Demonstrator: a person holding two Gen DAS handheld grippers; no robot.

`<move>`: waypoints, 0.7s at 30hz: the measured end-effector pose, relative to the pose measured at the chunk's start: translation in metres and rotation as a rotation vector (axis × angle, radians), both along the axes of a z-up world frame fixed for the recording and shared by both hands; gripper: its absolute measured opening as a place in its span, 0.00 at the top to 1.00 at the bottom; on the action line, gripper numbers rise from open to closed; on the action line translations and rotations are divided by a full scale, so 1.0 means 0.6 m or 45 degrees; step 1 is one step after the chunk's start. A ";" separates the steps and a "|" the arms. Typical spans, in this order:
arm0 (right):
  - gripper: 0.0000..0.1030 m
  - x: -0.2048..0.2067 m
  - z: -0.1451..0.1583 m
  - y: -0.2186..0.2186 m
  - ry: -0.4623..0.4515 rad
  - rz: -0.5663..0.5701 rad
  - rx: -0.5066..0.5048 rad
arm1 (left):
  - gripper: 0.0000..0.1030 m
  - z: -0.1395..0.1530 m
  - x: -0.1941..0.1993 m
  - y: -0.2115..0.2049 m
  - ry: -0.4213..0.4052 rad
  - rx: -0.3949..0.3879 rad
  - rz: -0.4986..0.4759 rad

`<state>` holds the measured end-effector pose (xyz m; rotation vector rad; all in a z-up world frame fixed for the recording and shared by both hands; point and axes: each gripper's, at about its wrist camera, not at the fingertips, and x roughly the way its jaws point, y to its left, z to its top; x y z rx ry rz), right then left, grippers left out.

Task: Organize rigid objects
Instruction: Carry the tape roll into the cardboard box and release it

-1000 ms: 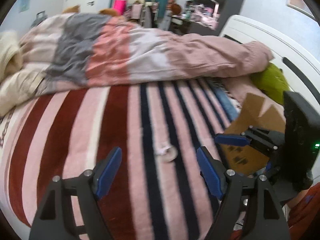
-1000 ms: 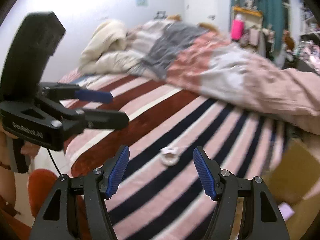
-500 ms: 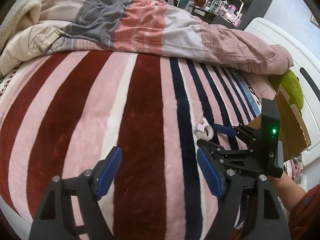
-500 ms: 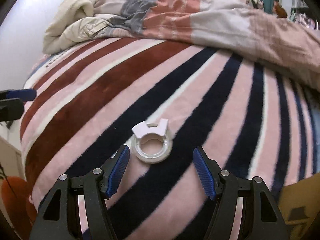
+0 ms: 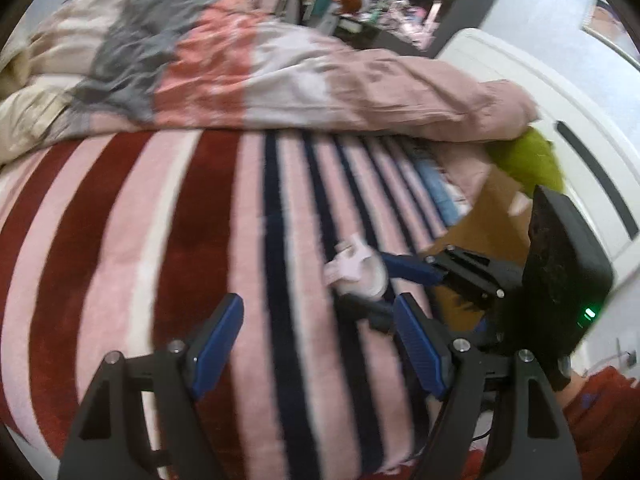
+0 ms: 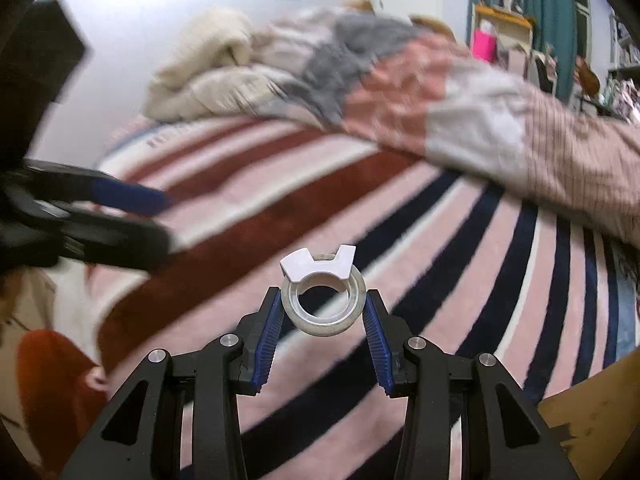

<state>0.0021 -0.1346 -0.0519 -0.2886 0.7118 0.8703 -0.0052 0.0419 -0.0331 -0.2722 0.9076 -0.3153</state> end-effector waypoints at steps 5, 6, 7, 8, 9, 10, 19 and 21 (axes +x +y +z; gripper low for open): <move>0.65 -0.044 0.066 -0.033 -0.081 0.054 0.080 | 0.37 0.053 0.000 -0.059 -0.057 -0.063 -0.121; 0.65 -0.051 0.078 -0.043 -0.107 0.044 0.081 | 0.41 0.060 0.003 -0.070 -0.062 -0.062 -0.142; 0.65 -0.055 0.087 -0.051 -0.122 0.040 0.084 | 0.48 0.071 0.006 -0.091 -0.069 -0.047 -0.180; 0.65 -0.056 0.094 -0.058 -0.134 0.040 0.089 | 0.55 0.078 0.008 -0.106 -0.074 -0.031 -0.202; 0.65 -0.059 0.102 -0.069 -0.148 0.038 0.096 | 0.57 0.087 0.012 -0.124 -0.081 -0.015 -0.226; 0.65 -0.061 0.111 -0.082 -0.166 0.031 0.102 | 0.59 0.093 0.014 -0.136 -0.088 0.001 -0.236; 0.65 -0.047 0.150 -0.207 -0.242 -0.143 0.110 | 0.65 0.133 0.059 -0.278 -0.126 0.076 -0.407; 0.65 -0.041 0.152 -0.233 -0.241 -0.184 0.103 | 0.65 0.134 0.068 -0.304 -0.122 0.084 -0.440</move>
